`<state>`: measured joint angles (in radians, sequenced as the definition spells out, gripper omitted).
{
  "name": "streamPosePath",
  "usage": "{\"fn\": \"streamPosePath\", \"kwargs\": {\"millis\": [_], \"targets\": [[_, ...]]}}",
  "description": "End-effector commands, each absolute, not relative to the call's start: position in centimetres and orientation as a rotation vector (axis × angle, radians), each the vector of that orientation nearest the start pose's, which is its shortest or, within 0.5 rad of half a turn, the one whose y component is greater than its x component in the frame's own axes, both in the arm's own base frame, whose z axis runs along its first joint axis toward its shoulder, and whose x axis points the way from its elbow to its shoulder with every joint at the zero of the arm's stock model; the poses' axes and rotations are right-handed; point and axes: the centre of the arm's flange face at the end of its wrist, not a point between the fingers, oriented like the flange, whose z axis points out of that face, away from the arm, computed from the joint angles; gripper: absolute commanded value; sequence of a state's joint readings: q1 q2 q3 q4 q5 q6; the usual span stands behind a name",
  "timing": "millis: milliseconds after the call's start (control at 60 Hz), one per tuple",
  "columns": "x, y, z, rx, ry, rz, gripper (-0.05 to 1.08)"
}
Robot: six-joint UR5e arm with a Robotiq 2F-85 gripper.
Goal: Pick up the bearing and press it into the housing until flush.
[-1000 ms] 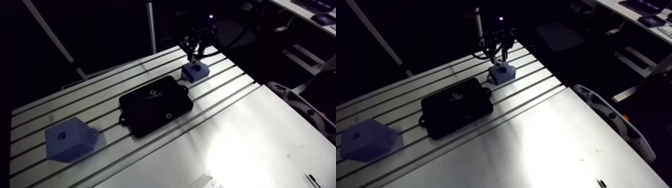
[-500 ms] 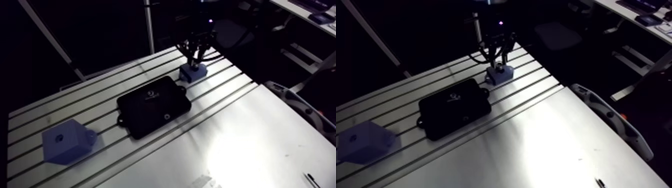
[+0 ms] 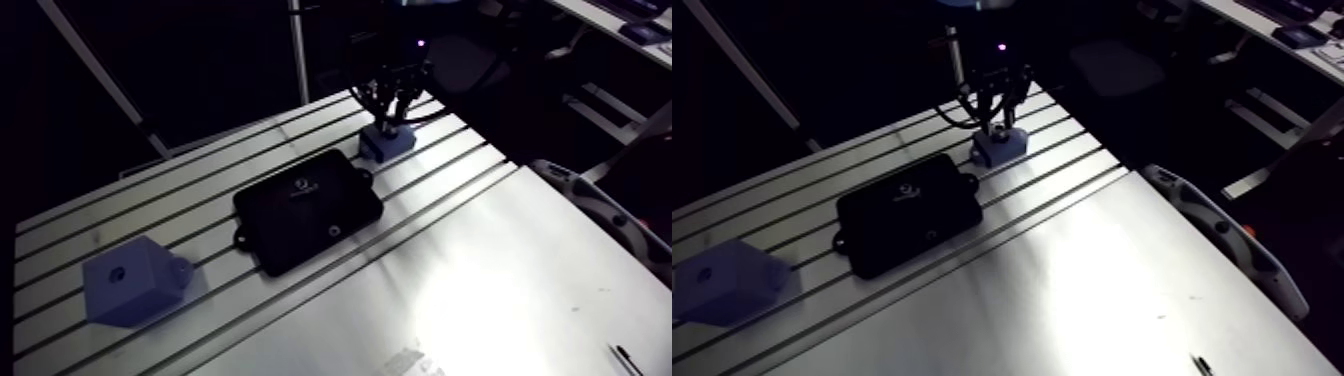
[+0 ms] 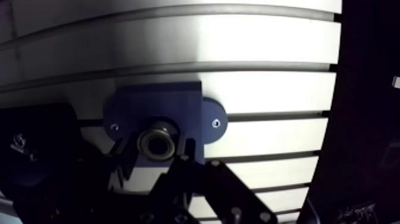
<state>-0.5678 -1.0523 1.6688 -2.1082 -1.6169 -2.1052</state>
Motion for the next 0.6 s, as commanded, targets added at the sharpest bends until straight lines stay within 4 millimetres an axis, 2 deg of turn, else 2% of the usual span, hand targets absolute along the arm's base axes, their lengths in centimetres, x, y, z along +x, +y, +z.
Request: {"fn": "streamPosePath", "kwargs": {"millis": [17, 600], "targets": [[-59.31, 22.57, 19.51, 0.05, 3.048, -0.004, 0.59], [-59.34, 22.57, 19.03, 0.047, 3.042, -0.012, 0.59]]}}
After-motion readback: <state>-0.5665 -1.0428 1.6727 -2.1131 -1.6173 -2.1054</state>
